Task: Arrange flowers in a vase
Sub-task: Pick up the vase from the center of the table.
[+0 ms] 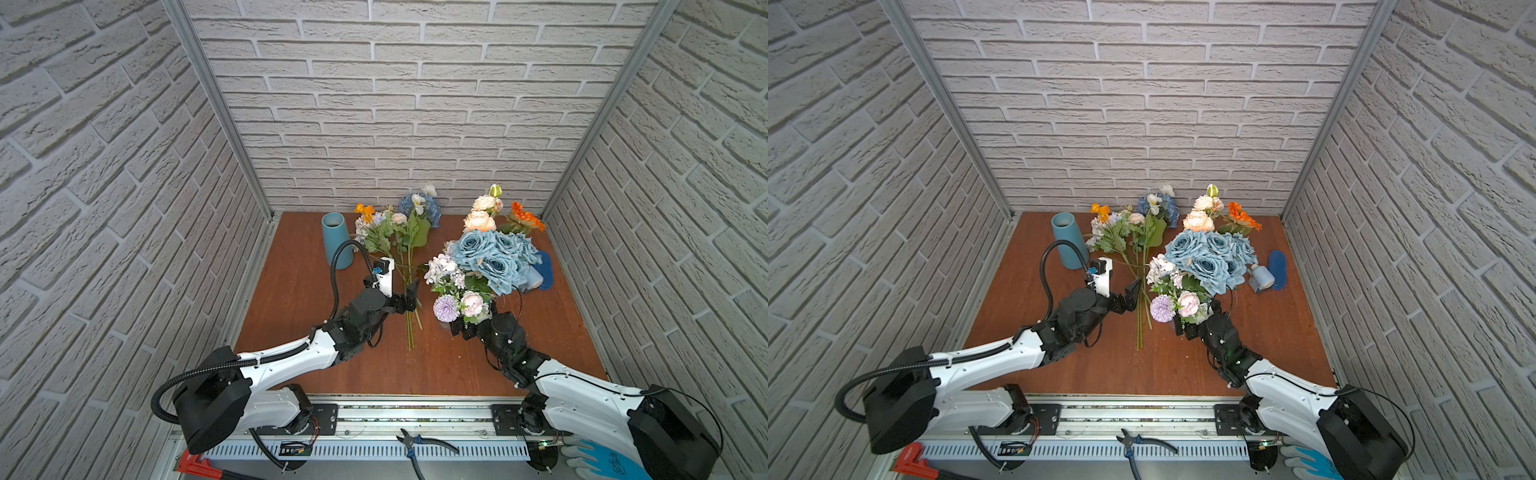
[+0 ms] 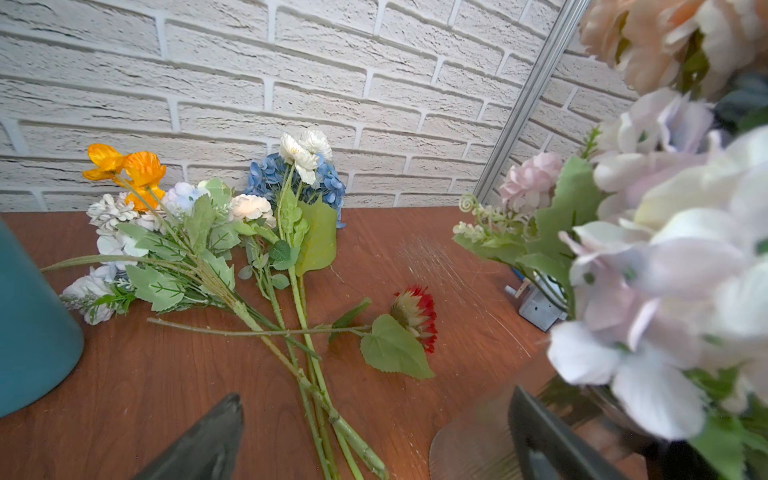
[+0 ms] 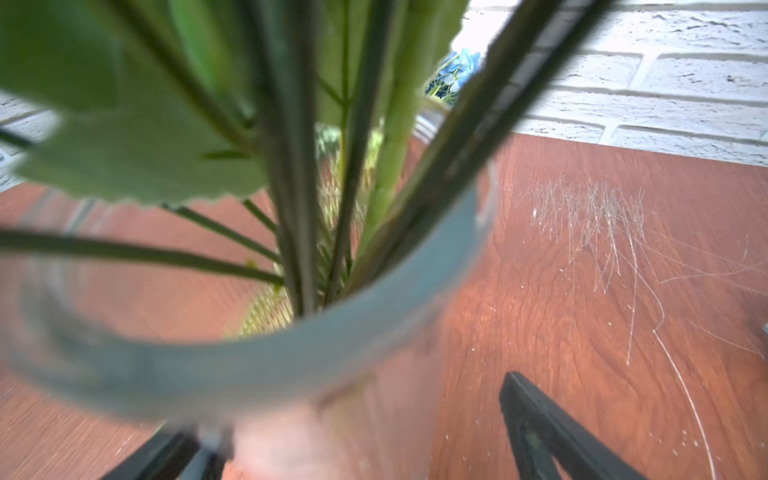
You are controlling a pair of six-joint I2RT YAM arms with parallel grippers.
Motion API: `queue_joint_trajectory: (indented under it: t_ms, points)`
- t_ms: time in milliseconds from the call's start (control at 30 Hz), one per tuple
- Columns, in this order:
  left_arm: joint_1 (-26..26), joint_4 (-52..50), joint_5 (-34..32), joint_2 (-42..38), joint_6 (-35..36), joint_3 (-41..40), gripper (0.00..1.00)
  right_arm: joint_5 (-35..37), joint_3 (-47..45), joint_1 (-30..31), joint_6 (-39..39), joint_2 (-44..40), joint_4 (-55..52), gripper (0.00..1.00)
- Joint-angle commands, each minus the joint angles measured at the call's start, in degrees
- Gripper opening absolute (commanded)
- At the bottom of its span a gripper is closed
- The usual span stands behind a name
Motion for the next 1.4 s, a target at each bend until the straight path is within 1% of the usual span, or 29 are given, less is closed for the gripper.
queue_joint_trajectory:
  t_ms: [0, 233, 433, 600, 733, 900, 1067, 1200, 1233, 1333, 1367]
  points:
    - [0.72, 2.20, 2.09, 0.40, -1.06, -0.55, 0.98, -0.44, 0.69, 0.41, 0.21, 1.98, 8.09, 0.99]
    - [1.26, 6.44, 7.10, 5.89, -2.22, -0.78, 0.98, -4.25, 0.45, 0.41, -0.74, 4.02, 15.89, 0.99]
    - [1.36, 13.56, 11.09, 12.81, -2.88, -0.15, 0.98, -1.84, 0.78, 0.41, -3.94, 1.85, 16.67, 0.99]
    - [1.35, 16.40, 12.96, 17.80, -2.41, 2.29, 0.98, 0.04, 0.92, 0.41, -6.49, 1.65, 17.72, 0.99]
    - [1.32, 17.20, 13.88, 19.69, -2.05, 3.42, 0.98, 1.10, 1.95, 0.34, -7.00, 4.20, 19.99, 0.99]
    - [1.31, 16.60, 14.34, 19.77, -1.39, 3.62, 0.98, 3.49, 2.05, 0.40, -6.95, 10.29, 28.73, 0.99]
    - [1.32, 16.58, 14.36, 20.15, -1.43, 3.80, 0.98, 3.86, 2.46, 0.41, -6.67, 16.27, 36.49, 0.94]
    - [1.36, 16.68, 14.31, 20.36, -1.31, 3.97, 0.98, 4.27, 1.61, 0.41, -7.75, 21.06, 44.79, 0.89]
    - [1.34, 16.53, 14.31, 20.33, -1.28, 3.97, 0.98, 4.67, 1.33, 0.38, -7.87, 22.29, 46.82, 0.86]
    - [1.30, 15.85, 14.30, 19.97, -0.99, 3.99, 0.98, 4.35, 1.93, 0.41, -7.87, 23.61, 46.89, 0.77]
    - [1.28, 15.59, 14.18, 19.79, -0.86, 3.89, 0.98, 4.25, 2.22, 0.41, -7.91, 23.80, 46.70, 0.68]
